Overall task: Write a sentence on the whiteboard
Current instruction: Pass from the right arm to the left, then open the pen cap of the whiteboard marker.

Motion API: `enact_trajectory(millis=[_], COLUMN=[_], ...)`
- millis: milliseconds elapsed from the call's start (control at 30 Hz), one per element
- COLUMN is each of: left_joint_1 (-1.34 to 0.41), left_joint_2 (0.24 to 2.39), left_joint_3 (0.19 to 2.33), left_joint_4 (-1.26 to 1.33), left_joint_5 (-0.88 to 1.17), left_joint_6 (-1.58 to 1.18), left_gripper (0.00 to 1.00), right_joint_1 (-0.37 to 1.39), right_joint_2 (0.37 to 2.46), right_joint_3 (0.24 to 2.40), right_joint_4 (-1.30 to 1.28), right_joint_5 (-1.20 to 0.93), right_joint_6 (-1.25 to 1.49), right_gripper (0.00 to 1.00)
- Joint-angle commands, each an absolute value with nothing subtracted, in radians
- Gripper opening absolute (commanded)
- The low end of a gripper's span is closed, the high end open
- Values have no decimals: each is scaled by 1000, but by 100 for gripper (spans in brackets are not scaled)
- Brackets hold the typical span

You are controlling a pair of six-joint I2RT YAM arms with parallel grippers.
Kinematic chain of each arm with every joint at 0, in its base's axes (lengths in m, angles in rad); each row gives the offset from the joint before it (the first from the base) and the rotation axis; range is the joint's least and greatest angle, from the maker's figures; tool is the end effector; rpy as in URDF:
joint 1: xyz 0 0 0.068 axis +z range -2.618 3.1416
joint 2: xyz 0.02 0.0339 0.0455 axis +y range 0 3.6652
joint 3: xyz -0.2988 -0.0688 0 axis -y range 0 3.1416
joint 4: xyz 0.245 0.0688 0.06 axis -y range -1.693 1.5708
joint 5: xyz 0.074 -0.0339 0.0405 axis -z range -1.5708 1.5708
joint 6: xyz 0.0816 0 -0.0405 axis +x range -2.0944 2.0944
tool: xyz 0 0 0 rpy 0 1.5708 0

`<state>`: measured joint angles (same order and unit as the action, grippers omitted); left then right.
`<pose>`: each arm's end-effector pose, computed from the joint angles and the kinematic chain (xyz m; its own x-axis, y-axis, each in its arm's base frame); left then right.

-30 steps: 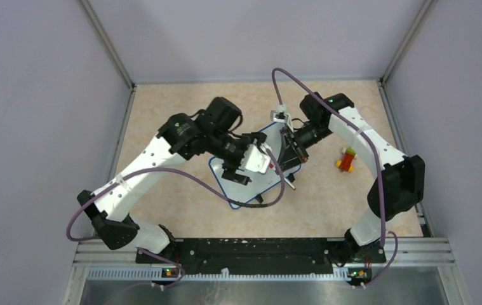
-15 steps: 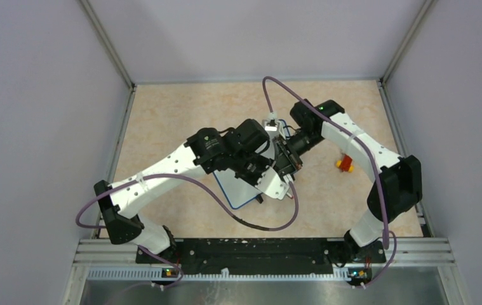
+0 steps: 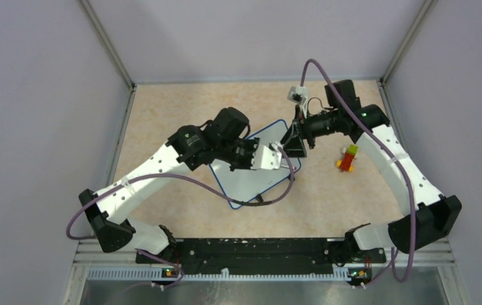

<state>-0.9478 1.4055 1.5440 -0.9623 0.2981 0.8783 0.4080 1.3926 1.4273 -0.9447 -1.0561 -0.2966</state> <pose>0.1605 -0.2645 0.3899 0.4138 0.6850 -0.5997 0.8995 -0.2060 0.3853 0.2287 0.1762 0.3859 -0.4926 -0.3697 -0.7878 -0.8676 0.1379 0.4778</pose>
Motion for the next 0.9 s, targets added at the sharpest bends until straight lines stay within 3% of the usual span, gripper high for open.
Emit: enact_trajectory(millis=[0,67,167,367,533,867], left_joint_1=[-820,-765,-703,-588,-540,-539], left_joint_2=[1348,1335,1311,1280,1297,1344], left_joint_3=[1551,1537,1507,1470,1478,1481], left_joint_4=[-858,-823,-777,-696,-696,-691], left_joint_5=[490,542,603,754,872,904], left_joint_6=[686,635,573,408,371,318], left_gripper=[0,0,0,0,0,0], right_joint_1=[383,382,380,367,368,438], right_joint_2=[1341,1311,1258,1251,1265,1334], right_joint_3=[1492,1479,1432,1445,1446,1437], right_joint_4=[-760,-749,-686,-654,-583,-502], right_joint_5=[-834,-822,-795,-924,-1053,-1038], right_joint_6=[-85,-89,-36,-23,13,159], right_gripper=[73,74,84,86,86,80])
